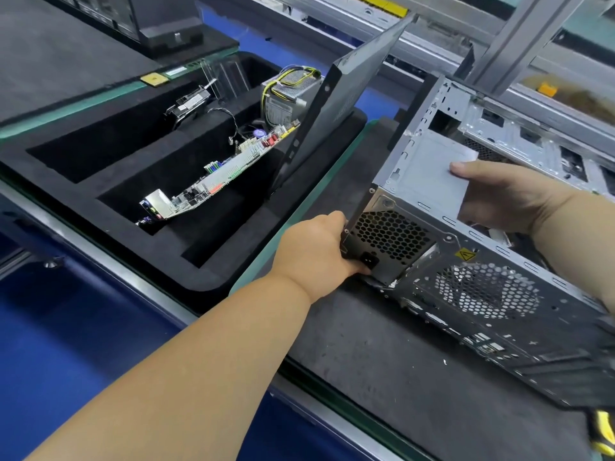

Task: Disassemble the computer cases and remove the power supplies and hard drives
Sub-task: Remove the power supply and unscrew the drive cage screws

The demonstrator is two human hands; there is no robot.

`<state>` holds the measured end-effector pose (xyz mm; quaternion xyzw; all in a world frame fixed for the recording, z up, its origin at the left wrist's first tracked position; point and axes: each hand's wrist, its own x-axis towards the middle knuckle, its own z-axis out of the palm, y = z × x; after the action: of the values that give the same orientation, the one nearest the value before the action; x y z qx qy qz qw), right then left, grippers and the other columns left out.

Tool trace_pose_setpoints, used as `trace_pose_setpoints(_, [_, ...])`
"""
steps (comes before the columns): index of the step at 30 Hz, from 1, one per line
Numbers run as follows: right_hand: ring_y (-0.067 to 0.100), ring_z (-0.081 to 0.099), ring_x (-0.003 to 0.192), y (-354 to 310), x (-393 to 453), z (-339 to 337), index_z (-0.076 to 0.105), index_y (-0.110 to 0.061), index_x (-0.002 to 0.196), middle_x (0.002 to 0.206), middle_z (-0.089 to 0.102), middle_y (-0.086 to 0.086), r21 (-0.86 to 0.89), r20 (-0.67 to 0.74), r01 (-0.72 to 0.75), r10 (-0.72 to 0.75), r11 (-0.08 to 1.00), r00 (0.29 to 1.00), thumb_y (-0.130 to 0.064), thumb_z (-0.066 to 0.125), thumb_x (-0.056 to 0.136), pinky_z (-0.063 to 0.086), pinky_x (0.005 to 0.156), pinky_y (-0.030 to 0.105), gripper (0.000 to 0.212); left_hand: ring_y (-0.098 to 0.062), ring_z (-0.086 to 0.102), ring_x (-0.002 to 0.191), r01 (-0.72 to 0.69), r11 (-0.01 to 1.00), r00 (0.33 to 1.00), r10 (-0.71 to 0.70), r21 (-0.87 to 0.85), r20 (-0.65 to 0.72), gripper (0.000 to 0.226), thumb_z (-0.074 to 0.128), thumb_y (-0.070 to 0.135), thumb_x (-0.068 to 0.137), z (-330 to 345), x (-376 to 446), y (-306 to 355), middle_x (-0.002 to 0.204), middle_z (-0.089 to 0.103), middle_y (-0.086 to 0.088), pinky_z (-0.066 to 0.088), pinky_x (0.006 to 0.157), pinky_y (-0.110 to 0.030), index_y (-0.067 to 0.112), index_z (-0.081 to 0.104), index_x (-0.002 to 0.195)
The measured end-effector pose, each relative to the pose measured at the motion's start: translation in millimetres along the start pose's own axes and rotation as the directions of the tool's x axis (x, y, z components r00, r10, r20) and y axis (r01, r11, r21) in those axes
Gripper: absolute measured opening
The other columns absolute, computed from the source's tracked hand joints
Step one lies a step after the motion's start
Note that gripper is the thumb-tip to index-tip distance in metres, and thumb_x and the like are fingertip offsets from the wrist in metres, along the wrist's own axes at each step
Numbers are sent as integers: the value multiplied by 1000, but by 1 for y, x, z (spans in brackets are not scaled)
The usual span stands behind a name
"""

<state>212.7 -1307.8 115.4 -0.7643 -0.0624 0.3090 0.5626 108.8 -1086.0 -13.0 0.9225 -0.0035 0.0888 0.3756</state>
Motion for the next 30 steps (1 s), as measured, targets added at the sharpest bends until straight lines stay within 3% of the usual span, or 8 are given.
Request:
trace_pose_setpoints(6, [34, 50, 131, 3, 7, 2, 43, -8, 148, 148, 48, 18, 81, -83, -14, 21, 997, 996, -34, 53, 81, 32, 115, 51, 73, -16, 61, 83, 38, 999, 999, -38, 17, 11, 56, 84, 60, 59, -2, 1, 2, 86, 62, 7, 52, 76, -36, 22, 61, 93])
trace_pose_setpoints(9, [33, 51, 121, 7, 12, 5, 41, -10, 149, 137, 52, 16, 127, -81, -18, 29, 992, 996, -39, 54, 83, 31, 115, 56, 74, -16, 62, 84, 32, 999, 999, -33, 26, 7, 56, 84, 59, 60, -3, 1, 2, 87, 64, 5, 52, 77, -37, 21, 62, 95])
trace_pose_setpoints(15, [31, 56, 106, 6, 21, 5, 58, -24, 121, 116, 58, 8, 208, -178, -22, 60, 978, 982, -56, 62, 82, 36, 110, 54, 51, -16, 61, 82, 27, 999, 1000, -27, 36, -2, 55, 83, 60, 62, -1, 3, 2, 86, 63, 6, 53, 75, -36, 21, 61, 94])
trace_pose_setpoints(17, [32, 53, 104, 6, 24, 8, 57, -24, 119, 116, 56, 10, 226, -195, -32, 78, 974, 978, -56, 65, 80, 38, 109, 53, 51, -16, 62, 84, 8, 999, 1000, -8, 36, -1, 55, 82, 60, 62, -2, 2, 1, 88, 64, 6, 53, 76, -37, 22, 62, 97])
trace_pose_setpoints(21, [29, 66, 98, 5, 26, 19, 60, -21, 121, 109, 66, 7, 290, -259, 39, 40, 956, 965, -50, 61, 88, 52, 92, 47, 44, -16, 61, 88, -11, 1000, 1000, 11, 26, 12, 57, 81, 60, 63, -2, 0, 2, 93, 63, 7, 53, 78, -38, 23, 58, 100])
trace_pose_setpoints(24, [32, 64, 112, 6, 23, 19, 58, -19, 133, 124, 66, 11, 340, -228, 57, 23, 939, 973, -55, 63, 79, 46, 101, 51, 65, -16, 61, 86, 3, 1000, 1000, -4, 26, 15, 56, 82, 58, 64, 0, 1, 1, 91, 63, 5, 53, 78, -38, 21, 60, 100])
trace_pose_setpoints(27, [32, 55, 116, 0, 17, 9, 59, -21, 127, 124, 62, 12, 270, -214, -14, 74, 963, 974, -54, 69, 79, 32, 111, 50, 59, -17, 62, 85, 32, 999, 999, -32, 28, 11, 55, 82, 58, 65, 1, 3, 1, 90, 64, 5, 53, 77, -38, 21, 62, 99])
trace_pose_setpoints(30, [33, 57, 118, -4, 10, -7, 65, -21, 114, 126, 62, 10, 195, -186, -214, 250, 957, 950, -63, 76, 68, 33, 112, 52, 63, -17, 61, 85, 30, 999, 1000, -30, 39, 5, 55, 81, 60, 65, 3, 4, 1, 90, 63, 5, 53, 77, -38, 21, 62, 99])
